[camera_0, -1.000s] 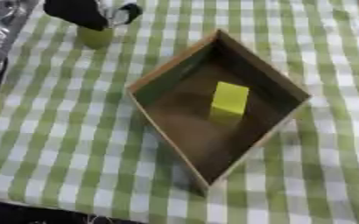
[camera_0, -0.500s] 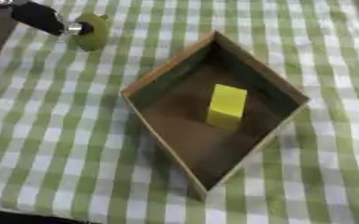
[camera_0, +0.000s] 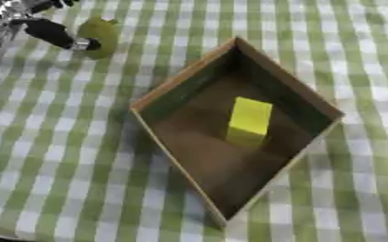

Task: Pick up objects on the table and place them in the box.

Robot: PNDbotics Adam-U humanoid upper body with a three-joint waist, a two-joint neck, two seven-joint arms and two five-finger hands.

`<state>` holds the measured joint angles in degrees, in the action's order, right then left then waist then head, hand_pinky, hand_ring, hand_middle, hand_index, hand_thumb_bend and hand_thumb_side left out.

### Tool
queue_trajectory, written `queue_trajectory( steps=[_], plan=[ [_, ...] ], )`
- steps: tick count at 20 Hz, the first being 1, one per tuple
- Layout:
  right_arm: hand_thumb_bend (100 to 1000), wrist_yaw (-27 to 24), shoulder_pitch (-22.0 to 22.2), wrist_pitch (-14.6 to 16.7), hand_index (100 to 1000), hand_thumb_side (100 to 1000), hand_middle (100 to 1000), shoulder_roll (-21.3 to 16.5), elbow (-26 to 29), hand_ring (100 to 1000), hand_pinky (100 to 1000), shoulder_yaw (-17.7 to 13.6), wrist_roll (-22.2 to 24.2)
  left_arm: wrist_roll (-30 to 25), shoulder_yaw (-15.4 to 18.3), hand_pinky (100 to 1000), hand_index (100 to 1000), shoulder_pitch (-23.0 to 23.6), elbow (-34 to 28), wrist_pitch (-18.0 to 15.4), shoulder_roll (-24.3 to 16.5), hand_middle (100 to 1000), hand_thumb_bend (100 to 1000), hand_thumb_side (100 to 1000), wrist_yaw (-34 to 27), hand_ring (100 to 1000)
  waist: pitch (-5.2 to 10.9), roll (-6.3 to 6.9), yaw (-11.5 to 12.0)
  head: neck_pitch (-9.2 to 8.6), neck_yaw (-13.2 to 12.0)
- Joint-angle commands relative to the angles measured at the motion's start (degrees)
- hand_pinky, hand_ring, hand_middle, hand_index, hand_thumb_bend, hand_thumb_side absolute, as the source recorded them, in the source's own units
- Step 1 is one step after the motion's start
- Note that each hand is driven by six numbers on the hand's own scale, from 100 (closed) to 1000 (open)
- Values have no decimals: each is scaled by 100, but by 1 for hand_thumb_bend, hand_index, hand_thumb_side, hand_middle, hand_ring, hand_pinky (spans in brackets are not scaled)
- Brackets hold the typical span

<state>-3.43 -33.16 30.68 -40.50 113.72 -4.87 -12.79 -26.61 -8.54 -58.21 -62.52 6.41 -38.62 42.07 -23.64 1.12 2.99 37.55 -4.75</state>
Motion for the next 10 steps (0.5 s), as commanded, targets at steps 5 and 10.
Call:
queue_trajectory(
  steps=[5,10],
  plan=[
    [100,42,-131,23,824,470,557,-178,87,587,895,-5,64,473,288,866,925,-220,444,155,-159,822,630,504,82,869,7,62,-135,-263,-113],
    [100,50,-176,33,824,470,554,-174,87,587,897,15,97,556,330,870,925,-240,646,172,-166,826,644,500,183,872,-92,91,-221,-359,-187]
  ],
)
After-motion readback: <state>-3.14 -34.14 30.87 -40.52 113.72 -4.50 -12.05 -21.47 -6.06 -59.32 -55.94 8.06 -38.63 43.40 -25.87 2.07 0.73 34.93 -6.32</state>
